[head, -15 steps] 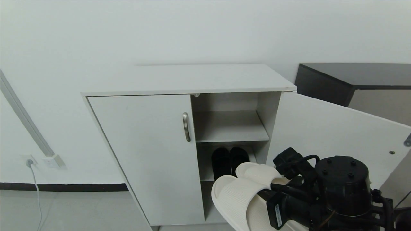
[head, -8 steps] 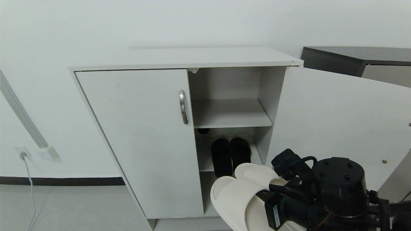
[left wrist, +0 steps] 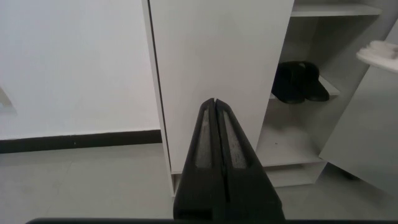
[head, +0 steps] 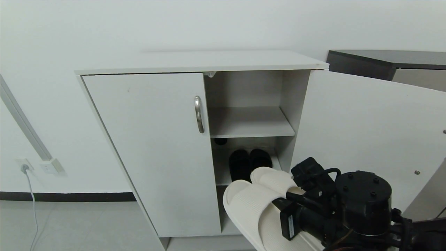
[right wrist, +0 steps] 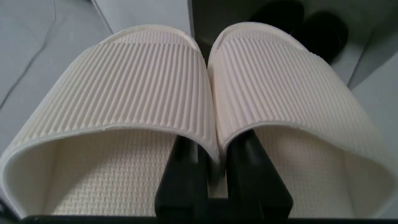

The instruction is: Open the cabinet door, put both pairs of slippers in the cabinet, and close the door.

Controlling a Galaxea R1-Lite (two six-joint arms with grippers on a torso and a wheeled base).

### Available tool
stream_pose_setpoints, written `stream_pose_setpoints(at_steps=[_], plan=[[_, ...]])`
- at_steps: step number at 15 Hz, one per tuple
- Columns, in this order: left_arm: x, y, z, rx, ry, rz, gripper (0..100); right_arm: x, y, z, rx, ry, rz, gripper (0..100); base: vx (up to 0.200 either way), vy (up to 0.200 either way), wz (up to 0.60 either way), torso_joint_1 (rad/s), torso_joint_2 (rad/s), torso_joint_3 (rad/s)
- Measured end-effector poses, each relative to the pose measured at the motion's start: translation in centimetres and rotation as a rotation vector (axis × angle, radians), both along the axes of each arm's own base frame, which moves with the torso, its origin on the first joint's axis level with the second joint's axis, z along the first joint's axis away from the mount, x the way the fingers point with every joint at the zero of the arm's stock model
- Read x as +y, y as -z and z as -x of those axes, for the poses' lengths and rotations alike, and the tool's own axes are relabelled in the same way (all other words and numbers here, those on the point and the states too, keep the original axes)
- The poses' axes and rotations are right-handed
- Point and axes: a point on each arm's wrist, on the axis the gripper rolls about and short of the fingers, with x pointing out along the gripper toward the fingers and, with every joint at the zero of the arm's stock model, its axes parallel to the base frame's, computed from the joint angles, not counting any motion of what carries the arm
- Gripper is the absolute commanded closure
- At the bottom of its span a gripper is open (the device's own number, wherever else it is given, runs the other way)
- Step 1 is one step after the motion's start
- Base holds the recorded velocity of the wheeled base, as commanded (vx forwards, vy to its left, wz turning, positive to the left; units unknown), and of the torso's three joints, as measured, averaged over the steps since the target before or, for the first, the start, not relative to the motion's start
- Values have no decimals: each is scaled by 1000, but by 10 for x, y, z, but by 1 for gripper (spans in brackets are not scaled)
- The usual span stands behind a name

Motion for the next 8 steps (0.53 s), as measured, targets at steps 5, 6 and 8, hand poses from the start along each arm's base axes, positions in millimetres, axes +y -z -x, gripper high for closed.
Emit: stream_pose_setpoints(at_steps=[5, 6, 8], plan=[[0, 0, 0, 0, -1, 0, 100, 53, 6, -36, -110, 319, -25, 100, 0, 0, 0, 0, 13, 10], [0, 0, 0, 0, -1, -1, 100, 64, 10, -42, -89, 366, 1, 100, 0, 0, 0, 0, 0, 0], [0, 0, 0, 0, -1, 0, 100, 80, 9, -54, -37, 467, 70, 100, 0, 0, 0, 0, 0, 0]])
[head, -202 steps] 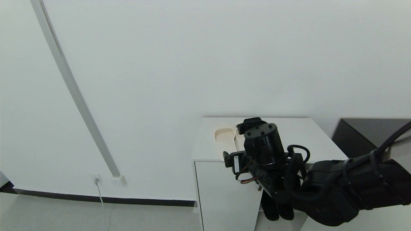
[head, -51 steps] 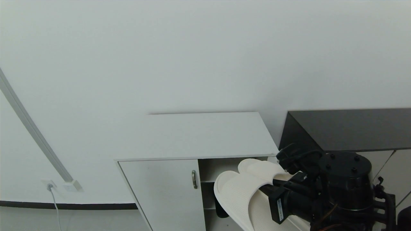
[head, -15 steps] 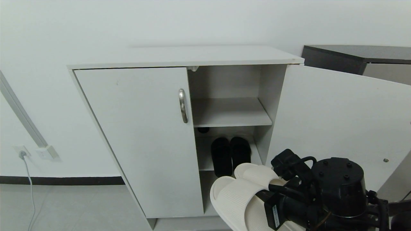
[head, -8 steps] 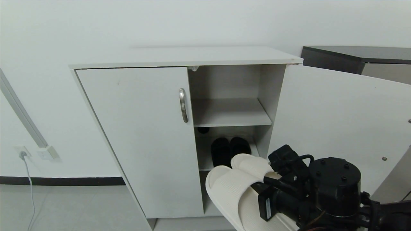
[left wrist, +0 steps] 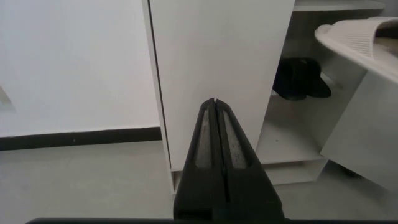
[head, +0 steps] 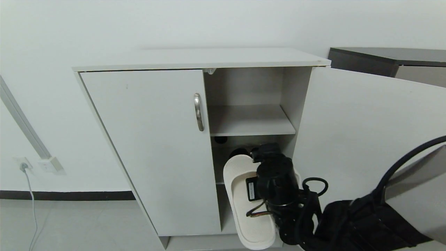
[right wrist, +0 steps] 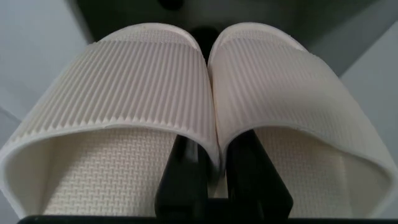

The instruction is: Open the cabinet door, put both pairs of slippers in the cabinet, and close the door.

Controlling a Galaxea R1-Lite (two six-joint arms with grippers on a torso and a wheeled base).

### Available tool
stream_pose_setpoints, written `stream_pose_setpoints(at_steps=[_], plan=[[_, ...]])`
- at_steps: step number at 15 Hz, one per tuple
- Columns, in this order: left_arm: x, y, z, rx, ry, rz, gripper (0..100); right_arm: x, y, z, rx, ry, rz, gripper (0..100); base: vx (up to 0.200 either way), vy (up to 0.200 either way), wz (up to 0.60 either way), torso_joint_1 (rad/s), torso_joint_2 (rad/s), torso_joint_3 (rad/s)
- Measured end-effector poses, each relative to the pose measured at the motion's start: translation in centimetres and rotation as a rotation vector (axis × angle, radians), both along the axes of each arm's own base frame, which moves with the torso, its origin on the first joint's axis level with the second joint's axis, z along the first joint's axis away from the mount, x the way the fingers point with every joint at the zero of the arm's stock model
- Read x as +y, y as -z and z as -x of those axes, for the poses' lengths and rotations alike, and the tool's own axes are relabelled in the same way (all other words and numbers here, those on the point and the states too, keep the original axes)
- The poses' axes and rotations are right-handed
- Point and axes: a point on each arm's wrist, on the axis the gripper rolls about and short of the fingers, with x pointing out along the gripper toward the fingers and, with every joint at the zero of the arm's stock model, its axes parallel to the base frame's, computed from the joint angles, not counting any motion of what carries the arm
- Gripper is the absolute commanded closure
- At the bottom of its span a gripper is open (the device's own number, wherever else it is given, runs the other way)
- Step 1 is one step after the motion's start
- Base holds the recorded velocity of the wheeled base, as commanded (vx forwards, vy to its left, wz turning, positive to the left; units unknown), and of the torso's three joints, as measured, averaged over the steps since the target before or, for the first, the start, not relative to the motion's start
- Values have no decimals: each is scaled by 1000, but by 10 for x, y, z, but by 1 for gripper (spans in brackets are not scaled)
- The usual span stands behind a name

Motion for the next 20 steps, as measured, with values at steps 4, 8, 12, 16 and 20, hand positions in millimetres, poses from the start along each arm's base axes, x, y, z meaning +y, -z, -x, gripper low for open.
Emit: stream_pose_setpoints(at_steps=[4, 8, 12, 16, 20], plan=[[0, 0, 0, 0, 0, 1, 100, 19, -26, -14, -11, 121, -3, 100, 0, 0, 0, 0, 0, 0], [0, 0, 0, 0, 0, 1, 100, 22, -57, -16, -53, 123, -11, 100, 0, 0, 0, 0, 0, 0], [0, 0, 0, 0, 0, 0, 100, 25, -64, -17, -66, 113, -31, 100, 0, 0, 0, 0, 0, 0], [0, 0, 0, 0, 0, -1, 100, 25, -62, -19, -64, 117, -25, 100, 150, 0, 0, 2, 3, 4], [0, 0, 0, 0, 0, -1, 100, 25, -61, -20, -63, 117, -20, 100, 200, 0, 0, 0, 4, 5]])
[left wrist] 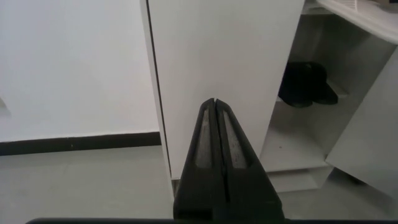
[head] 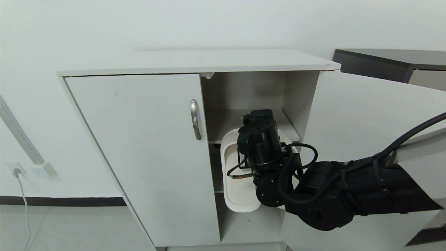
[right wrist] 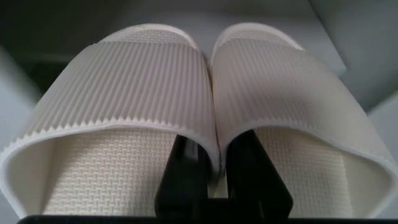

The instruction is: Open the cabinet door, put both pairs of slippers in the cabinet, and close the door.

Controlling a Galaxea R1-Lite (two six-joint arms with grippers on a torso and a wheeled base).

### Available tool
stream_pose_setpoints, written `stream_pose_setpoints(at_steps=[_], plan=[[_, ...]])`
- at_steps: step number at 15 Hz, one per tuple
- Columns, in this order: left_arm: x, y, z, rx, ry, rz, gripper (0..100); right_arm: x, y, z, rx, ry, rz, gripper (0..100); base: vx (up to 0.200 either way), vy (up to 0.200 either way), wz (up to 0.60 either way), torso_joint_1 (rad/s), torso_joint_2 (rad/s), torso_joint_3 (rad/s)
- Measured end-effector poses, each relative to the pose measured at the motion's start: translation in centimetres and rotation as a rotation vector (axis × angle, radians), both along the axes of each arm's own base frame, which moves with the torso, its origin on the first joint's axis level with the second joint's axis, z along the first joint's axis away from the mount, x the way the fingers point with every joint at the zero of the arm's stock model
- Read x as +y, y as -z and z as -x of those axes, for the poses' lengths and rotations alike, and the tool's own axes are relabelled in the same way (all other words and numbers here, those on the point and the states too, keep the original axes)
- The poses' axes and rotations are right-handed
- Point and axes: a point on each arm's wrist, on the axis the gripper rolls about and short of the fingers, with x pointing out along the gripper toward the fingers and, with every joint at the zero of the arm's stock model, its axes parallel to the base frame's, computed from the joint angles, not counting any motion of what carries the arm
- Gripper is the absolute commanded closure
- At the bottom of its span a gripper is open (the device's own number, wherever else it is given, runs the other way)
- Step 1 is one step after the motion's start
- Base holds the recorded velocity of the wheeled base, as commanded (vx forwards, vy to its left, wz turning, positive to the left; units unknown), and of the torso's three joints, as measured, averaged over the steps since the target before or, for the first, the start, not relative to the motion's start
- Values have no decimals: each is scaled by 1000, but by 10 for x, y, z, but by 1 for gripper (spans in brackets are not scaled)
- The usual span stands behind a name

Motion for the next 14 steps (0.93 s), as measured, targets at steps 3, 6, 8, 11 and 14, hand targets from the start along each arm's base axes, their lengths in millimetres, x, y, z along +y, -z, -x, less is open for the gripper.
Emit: stream_pose_setpoints(at_steps=[3, 6, 8, 11, 14], plan=[[0, 0, 0, 0, -1, 0, 100, 1, 0, 1, -2, -4, 0, 100, 200, 0, 0, 7, 2, -1], [0, 0, 0, 0, 0, 0, 100, 0, 1, 0, 0, -1, 4, 100, 133, 0, 0, 3, 5, 2], [0, 0, 0, 0, -1, 0, 100, 1, 2, 1, 1, -3, 4, 100, 0, 0, 0, 0, 0, 0], [0, 0, 0, 0, 0, 0, 100, 2, 4, -1, 3, -11, 31, 100, 0, 0, 0, 0, 0, 0], [0, 0, 0, 0, -1, 0, 100, 3, -2, -6, 2, -37, 25, 100, 0, 0, 0, 0, 0, 0]])
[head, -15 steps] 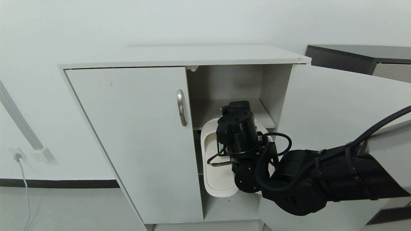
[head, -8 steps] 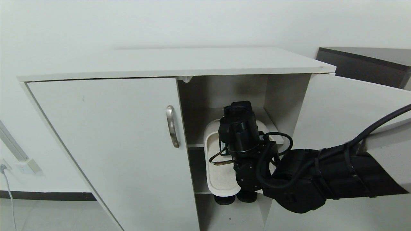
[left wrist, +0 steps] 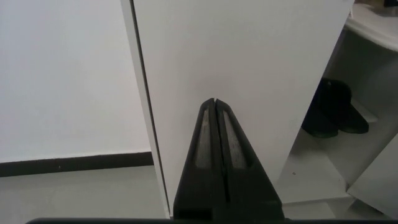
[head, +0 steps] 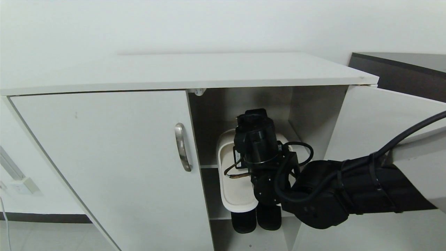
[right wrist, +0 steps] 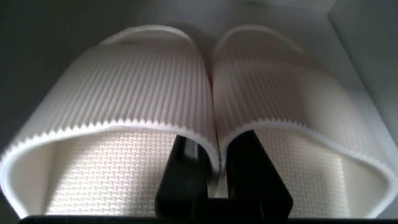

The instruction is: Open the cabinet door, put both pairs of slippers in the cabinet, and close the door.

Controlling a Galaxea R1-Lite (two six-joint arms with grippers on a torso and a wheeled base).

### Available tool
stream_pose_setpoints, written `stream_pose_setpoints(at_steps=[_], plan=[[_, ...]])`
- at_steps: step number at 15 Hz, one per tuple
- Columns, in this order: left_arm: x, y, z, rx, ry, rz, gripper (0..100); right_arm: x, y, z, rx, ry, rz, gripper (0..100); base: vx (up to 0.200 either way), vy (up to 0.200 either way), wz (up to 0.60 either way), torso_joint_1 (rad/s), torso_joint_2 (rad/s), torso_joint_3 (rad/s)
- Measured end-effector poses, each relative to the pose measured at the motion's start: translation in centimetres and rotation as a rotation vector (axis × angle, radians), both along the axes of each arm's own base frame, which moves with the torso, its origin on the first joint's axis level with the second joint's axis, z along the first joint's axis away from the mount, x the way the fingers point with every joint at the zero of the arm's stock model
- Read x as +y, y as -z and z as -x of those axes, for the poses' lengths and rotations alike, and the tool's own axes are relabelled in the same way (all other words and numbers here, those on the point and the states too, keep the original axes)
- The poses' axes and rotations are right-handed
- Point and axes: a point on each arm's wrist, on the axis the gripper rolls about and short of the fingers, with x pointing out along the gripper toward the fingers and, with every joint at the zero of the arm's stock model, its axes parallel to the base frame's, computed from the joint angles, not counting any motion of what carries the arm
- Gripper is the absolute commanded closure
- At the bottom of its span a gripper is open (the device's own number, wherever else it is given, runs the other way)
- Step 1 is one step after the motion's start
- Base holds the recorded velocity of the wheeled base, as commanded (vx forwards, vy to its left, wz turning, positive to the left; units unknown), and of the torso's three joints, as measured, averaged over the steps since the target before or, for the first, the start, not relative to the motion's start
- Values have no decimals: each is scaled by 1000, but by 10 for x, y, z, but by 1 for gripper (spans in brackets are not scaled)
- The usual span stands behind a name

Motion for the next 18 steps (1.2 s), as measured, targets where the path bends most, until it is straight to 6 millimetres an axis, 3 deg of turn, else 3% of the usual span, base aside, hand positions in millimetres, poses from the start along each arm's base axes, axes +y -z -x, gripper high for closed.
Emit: stream_pose_setpoints(at_steps=[11, 18], plan=[[0, 0, 0, 0, -17, 0, 100, 2, -15, -64, 39, 39, 10, 100, 0, 0, 0, 0, 0, 0], [0, 0, 0, 0, -19, 1, 100, 4, -16, -79, 36, 56, 5, 100, 0, 0, 0, 0, 0, 0]])
